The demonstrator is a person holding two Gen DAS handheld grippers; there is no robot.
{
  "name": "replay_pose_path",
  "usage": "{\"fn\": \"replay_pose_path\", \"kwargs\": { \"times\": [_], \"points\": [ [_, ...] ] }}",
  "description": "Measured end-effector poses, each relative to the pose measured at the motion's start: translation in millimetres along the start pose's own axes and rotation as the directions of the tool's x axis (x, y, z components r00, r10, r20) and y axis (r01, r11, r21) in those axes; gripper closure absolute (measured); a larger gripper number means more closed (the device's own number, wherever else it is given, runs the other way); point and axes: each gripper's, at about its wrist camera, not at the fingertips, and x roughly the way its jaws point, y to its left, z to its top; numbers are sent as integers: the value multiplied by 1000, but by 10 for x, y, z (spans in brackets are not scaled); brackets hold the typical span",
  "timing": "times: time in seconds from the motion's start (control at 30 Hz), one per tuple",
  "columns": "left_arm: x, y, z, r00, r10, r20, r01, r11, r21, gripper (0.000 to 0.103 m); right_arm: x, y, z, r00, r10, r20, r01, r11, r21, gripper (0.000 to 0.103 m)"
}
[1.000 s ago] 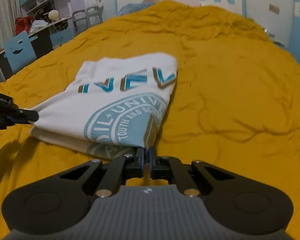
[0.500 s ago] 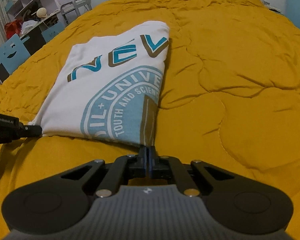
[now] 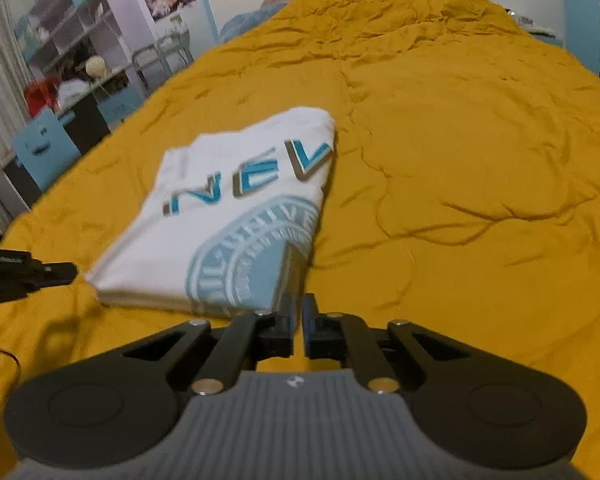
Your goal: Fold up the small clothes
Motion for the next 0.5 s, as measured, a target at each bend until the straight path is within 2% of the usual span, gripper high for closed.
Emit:
{"fn": "replay_pose_path", "kwargs": {
  "times": [0.03, 0.07, 0.1, 0.17, 0.2, 0.3, 0.5],
  "points": [
    [37, -37, 34, 1000, -13, 4, 13, 1000, 8, 57, 12, -19, 38, 1000, 12, 3, -12, 1000, 15, 91],
    [78, -54, 70, 999, -31, 14, 31, 999, 14, 50, 34, -35, 72, 1000, 22, 5, -22, 999, 29, 80],
    [125, -58, 108, 998, -52, 24, 52, 998, 19, 43, 63, -51, 103, 999, 33, 7, -33, 999, 43, 76],
    [263, -75, 170, 996, -89, 26, 89, 996, 19, 36, 133, -98, 160, 999, 54, 4, -54, 996, 76, 72],
    [339, -75, 207, 995, -99, 24, 99, 995, 24, 33, 185, -134, 195, 997, 75, 0, -74, 992, 104, 66],
    [572, -45, 307, 992, -124, 14, 124, 991, 42, 31, 347, -226, 278, 992, 124, -3, -121, 976, 181, 61],
    [1030, 103, 549, 982, -187, -13, 187, 982, 15, 31, 731, -339, 505, 991, 132, -1, -129, 969, 212, 57]
  ]
}}
